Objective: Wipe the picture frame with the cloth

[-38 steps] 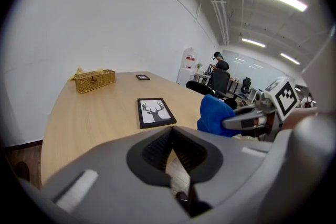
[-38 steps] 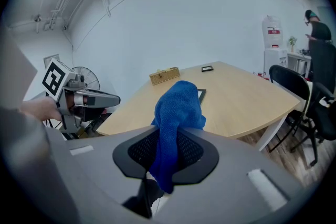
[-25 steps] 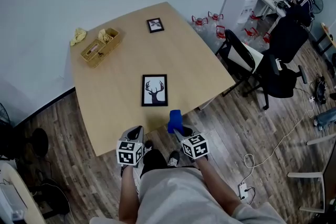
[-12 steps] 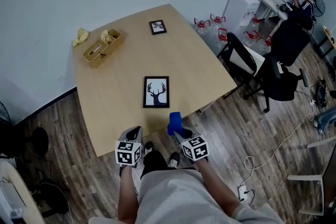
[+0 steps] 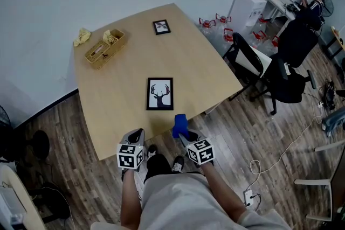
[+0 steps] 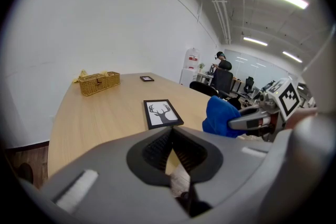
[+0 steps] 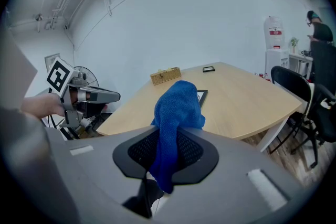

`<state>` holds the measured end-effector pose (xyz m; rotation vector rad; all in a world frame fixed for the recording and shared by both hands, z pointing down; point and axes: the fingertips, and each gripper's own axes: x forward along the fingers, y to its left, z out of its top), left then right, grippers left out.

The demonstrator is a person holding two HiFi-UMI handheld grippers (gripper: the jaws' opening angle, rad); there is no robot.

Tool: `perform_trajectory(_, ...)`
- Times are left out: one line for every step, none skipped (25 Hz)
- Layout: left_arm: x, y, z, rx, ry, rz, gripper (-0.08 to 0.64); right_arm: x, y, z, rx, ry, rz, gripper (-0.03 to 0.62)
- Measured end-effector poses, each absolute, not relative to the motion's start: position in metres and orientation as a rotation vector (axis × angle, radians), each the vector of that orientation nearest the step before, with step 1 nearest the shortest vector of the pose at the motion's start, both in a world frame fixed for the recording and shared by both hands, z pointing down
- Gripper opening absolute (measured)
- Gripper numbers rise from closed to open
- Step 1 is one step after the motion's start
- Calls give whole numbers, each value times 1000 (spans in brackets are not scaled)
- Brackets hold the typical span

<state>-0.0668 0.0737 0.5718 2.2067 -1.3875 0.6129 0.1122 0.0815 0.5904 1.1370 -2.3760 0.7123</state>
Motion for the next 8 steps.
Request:
perform_trajectory(-67,74,572,2206,-1389,613,52,113,82,591,1137,-2375,712,57)
perform_trajectory(-67,74,572,2206,-1390,613,52,113,82,591,1138,-2374,712,57)
perform_trajectory(-67,74,572,2208,-1389,612,52,113,82,591,1138,-2374,713,57)
perform_trajectory(-66,75,572,2209,-1388,612,52,114,83,591,1140,-2373,713,57)
perform_trajectory(-65,75,572,2211,-1387,611,52,116,83,591,1142,-2372,712,57)
perform_trajectory(-64,74,572,2213,-1386,610,52,117,82,591,1144,-2372,710,57)
perform_trajectory(-63,74,572,2216,-1385,608,52,118,82,590,1146,-2372,708,57)
perform_trajectory(-62,73,571,2218,-1385,606,52,120,82,590,1148,-2372,705,57)
